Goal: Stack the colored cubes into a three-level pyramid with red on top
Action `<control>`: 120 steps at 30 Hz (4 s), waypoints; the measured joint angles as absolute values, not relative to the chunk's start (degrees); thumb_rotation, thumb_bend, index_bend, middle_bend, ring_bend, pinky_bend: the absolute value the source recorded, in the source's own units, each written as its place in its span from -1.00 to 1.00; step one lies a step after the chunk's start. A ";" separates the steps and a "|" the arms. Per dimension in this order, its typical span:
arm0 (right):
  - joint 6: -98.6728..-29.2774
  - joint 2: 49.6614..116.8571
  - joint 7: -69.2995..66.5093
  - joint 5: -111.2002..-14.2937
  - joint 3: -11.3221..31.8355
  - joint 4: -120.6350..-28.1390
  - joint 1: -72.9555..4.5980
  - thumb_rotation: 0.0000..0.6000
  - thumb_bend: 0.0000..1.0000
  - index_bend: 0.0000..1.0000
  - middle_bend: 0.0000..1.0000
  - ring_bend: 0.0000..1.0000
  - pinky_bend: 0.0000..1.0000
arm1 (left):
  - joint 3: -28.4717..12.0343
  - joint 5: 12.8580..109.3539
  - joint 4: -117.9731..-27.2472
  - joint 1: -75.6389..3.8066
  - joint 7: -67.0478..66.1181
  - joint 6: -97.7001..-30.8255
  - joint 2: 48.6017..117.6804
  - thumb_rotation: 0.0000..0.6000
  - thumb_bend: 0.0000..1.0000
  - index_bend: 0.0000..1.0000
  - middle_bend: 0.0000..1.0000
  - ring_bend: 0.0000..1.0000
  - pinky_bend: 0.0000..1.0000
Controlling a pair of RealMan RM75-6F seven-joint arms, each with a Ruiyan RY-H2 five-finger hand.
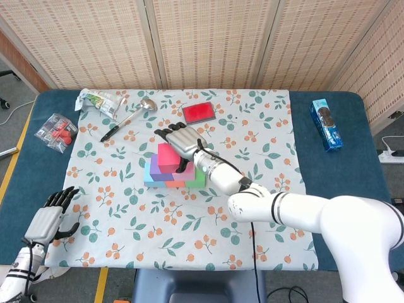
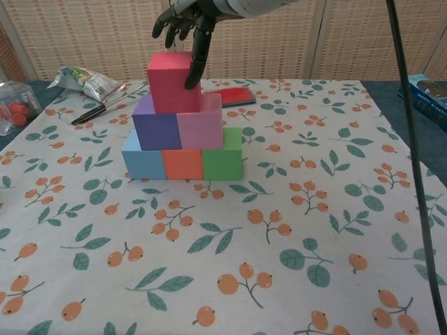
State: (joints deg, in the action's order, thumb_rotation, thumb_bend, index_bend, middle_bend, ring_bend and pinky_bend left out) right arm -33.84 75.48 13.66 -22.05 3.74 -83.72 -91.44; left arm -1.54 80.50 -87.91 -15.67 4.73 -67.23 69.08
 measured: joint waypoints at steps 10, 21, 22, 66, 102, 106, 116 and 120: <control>-41.53 63.21 5.71 -34.76 3.68 -95.01 -75.09 1.00 -1.00 -1.00 -0.95 -1.00 -1.00 | -3.91 84.62 -87.46 -21.63 9.43 -64.26 68.89 1.00 -0.28 -0.97 -1.00 -1.00 -0.90; -43.59 64.02 -3.77 -56.73 0.00 -90.80 -58.88 1.00 -1.00 -1.00 -0.95 -1.00 -1.00 | -4.54 81.02 -84.48 -26.18 4.76 -56.65 73.02 1.00 -0.29 -0.88 -1.00 -1.00 -0.91; -43.55 64.59 -4.69 -58.10 -0.31 -89.86 -57.84 1.00 -1.00 -1.00 -0.95 -1.00 -1.00 | -4.40 79.89 -84.03 -26.51 3.96 -55.37 73.44 1.00 -0.29 -0.88 -1.00 -1.00 -0.91; -29.95 83.70 0.86 -64.33 3.68 -75.31 -58.15 -0.15 -0.82 -1.00 -0.98 -1.00 -1.00 | -5.26 70.15 -75.82 -37.95 -4.64 -42.64 83.43 1.00 -0.29 -1.00 -1.00 -1.00 -1.00; -28.59 86.39 -0.06 -64.75 6.07 -73.67 -58.11 -0.14 -0.82 -1.00 -0.98 -1.00 -1.00 | -4.52 68.96 -75.38 -41.41 -6.89 -41.72 85.34 1.00 -0.28 -1.00 -1.00 -1.00 -1.00; -28.49 86.35 -0.15 -64.70 6.22 -73.69 -58.10 -0.14 -0.82 -1.00 -0.98 -1.00 -1.00 | -4.37 68.82 -75.33 -41.48 -7.02 -41.77 85.39 1.00 -0.28 -1.00 -1.00 -1.00 -1.00; -28.25 85.63 0.81 -63.74 5.90 -73.97 -58.00 -0.13 -0.82 -1.00 -0.98 -1.00 -1.00 | -3.97 68.35 -75.25 -41.06 -6.71 -42.25 85.10 1.00 -0.28 -1.00 -1.00 -1.00 -1.00; -28.49 84.42 1.29 -63.12 5.81 -75.03 -57.80 -0.13 -0.82 -1.00 -0.98 -1.00 -1.00 | -3.76 68.22 -75.44 -40.60 -6.33 -42.63 84.58 1.00 -0.28 -1.00 -1.00 -1.00 -1.00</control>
